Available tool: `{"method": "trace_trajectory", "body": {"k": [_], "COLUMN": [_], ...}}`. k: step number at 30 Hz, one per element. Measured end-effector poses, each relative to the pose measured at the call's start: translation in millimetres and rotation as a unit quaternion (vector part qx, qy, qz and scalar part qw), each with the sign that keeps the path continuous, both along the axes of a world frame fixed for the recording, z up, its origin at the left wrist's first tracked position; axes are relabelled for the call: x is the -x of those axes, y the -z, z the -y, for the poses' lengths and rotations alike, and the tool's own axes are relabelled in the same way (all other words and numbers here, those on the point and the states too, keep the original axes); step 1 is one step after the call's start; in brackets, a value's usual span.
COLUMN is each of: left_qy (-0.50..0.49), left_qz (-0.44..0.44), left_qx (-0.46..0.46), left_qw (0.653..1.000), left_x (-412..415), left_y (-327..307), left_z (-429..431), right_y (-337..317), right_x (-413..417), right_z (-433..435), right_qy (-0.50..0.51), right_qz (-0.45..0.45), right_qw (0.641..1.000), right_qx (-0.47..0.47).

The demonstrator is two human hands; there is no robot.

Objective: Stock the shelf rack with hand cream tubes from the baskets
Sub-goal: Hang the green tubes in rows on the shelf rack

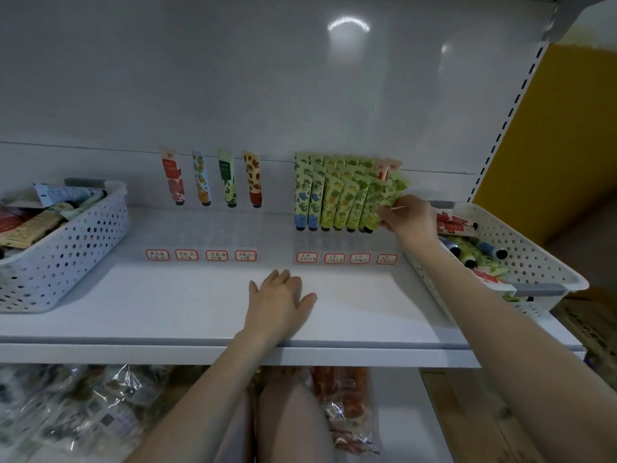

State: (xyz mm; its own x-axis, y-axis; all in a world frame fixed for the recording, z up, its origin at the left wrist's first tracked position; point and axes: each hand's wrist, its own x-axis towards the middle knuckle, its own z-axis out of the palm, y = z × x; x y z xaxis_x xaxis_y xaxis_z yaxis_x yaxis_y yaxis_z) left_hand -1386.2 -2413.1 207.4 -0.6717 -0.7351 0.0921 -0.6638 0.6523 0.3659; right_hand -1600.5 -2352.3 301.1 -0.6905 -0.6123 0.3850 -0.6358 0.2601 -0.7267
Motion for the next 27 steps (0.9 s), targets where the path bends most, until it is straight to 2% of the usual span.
{"method": "trace_trajectory", "body": {"k": [9, 15, 27], "left_qy": [0.000, -0.005, -0.009], "left_qz": [-0.023, -0.016, -0.007], "left_qx": [0.028, 0.030, 0.037], "left_qw": [0.999, 0.999, 0.999], "left_x": [1, 4, 4], "left_y": [6, 9, 11], "left_z": [2, 4, 4], "right_y": [11, 20, 26], "right_x": [-12, -9, -6], "right_z": [28, 34, 38], "right_qy": [-0.055, -0.038, -0.030], "right_qz": [0.014, -0.025, -0.026], "right_qw": [0.998, 0.995, 0.992], "right_qx": [-0.039, -0.094, -0.116]}}
